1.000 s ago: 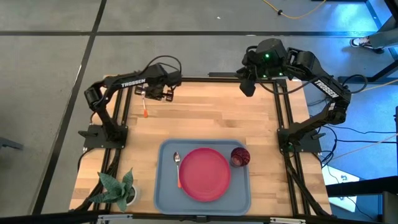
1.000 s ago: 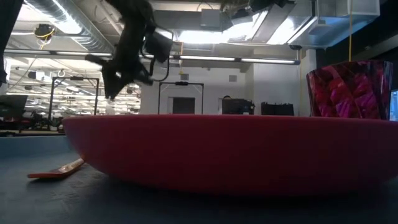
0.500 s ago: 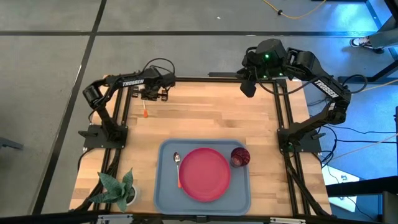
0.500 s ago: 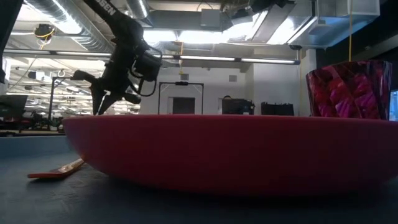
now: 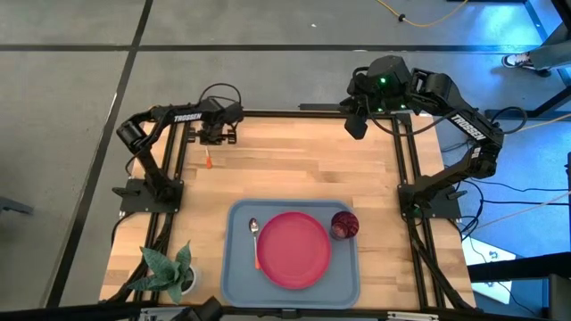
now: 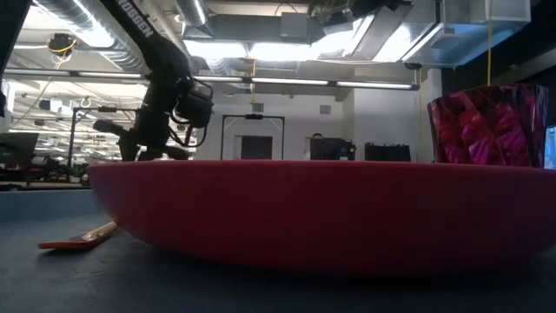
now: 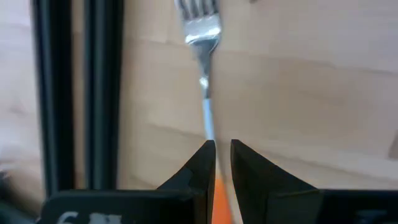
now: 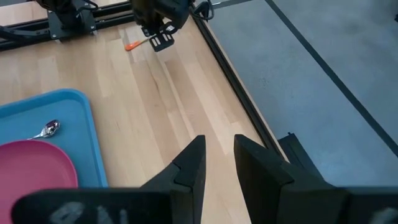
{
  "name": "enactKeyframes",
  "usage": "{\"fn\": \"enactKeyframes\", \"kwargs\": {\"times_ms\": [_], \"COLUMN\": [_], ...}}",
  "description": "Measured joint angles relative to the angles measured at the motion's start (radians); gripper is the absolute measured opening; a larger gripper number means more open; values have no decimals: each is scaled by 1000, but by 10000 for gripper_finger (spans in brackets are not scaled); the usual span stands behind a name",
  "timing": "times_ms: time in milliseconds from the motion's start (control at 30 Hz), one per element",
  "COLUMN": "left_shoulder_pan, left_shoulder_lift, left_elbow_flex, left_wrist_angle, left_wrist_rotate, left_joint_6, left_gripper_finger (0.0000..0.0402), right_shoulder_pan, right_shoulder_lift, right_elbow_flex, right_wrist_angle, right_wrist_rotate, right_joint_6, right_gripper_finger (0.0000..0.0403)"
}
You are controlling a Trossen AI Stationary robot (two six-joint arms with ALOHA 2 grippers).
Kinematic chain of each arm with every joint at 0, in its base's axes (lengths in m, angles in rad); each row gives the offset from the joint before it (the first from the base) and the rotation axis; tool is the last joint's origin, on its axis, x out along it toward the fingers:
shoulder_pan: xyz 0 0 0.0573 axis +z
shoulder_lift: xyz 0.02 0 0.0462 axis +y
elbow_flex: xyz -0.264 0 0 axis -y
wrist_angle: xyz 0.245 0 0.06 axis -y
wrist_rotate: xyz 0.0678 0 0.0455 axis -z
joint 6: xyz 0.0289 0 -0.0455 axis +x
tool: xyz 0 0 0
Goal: Pick and place plate/cup/fork/spoon on tray
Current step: Put the orange fork on the blue serving tray to the left of the orange spoon
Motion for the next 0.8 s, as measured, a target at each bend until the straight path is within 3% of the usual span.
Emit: {"fn": "enactKeyframes", "kwargs": {"times_ms": [433,800], "left_shoulder_pan": [59,69], "left_shoulder_lift": [0,0], "left_elbow_flex": [-90,-94], "left_wrist_angle": [68,147], "left_wrist_rotate": [2,7], "left_joint_6": [6,54], "left_gripper_finger": [42,42], "right_shoulder_pan": [0,0], "right_shoulder_lift": [0,0], "right_elbow_flex": [0,0], "right_wrist_angle": [1,17], "right_wrist_rotate": [0,0], "right_joint_6": [3,3], "right_gripper_finger": [90,90]}}
